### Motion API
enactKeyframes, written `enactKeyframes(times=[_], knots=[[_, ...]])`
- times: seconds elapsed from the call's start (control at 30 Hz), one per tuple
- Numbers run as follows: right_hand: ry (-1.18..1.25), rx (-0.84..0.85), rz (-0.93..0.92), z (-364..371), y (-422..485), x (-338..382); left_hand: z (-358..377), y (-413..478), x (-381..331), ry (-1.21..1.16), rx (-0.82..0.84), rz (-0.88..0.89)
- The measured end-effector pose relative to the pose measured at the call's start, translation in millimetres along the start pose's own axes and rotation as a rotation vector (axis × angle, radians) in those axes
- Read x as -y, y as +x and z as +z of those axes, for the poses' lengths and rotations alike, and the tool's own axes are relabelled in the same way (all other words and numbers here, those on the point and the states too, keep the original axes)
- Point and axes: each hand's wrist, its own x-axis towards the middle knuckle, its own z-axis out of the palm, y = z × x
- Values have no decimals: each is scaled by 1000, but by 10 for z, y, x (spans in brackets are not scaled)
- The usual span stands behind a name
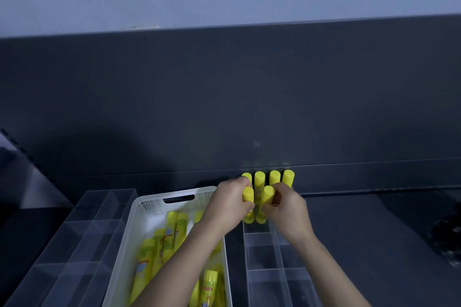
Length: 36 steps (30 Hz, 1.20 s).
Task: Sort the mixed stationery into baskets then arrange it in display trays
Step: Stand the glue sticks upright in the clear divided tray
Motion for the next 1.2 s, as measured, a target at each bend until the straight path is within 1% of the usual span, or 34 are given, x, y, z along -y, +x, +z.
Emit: enactKeyframes(times=[0.17,0.4,0.53,0.67,0.77,0.87,0.97,1.03,1.13,1.2], knots=[[-86,64,-37,24,8,-30,108,-19,38,14,37,21],[-137,85,-75,19,-26,-7,175,-112,48,50,-15,54],[-149,30,-80,-15,-67,77,99,-180,68,64,-65,60],[-152,-78,-171,24,-153,250,-90,-328,176,40,-215,63],[-119,-68,-254,154,-255,424,-288,-514,340,40,-298,-18],[-86,1,-281,366,-363,556,-479,-709,592,138,-323,-161],[-114,86,-294,609,-470,645,-646,-898,843,243,-265,-287],[-126,145,-309,756,-527,692,-726,-1005,954,366,-173,-331],[-155,195,-331,919,-571,744,-751,-1107,1031,600,124,-288],[-152,208,-324,986,-572,755,-737,-1136,1056,661,270,-268]])
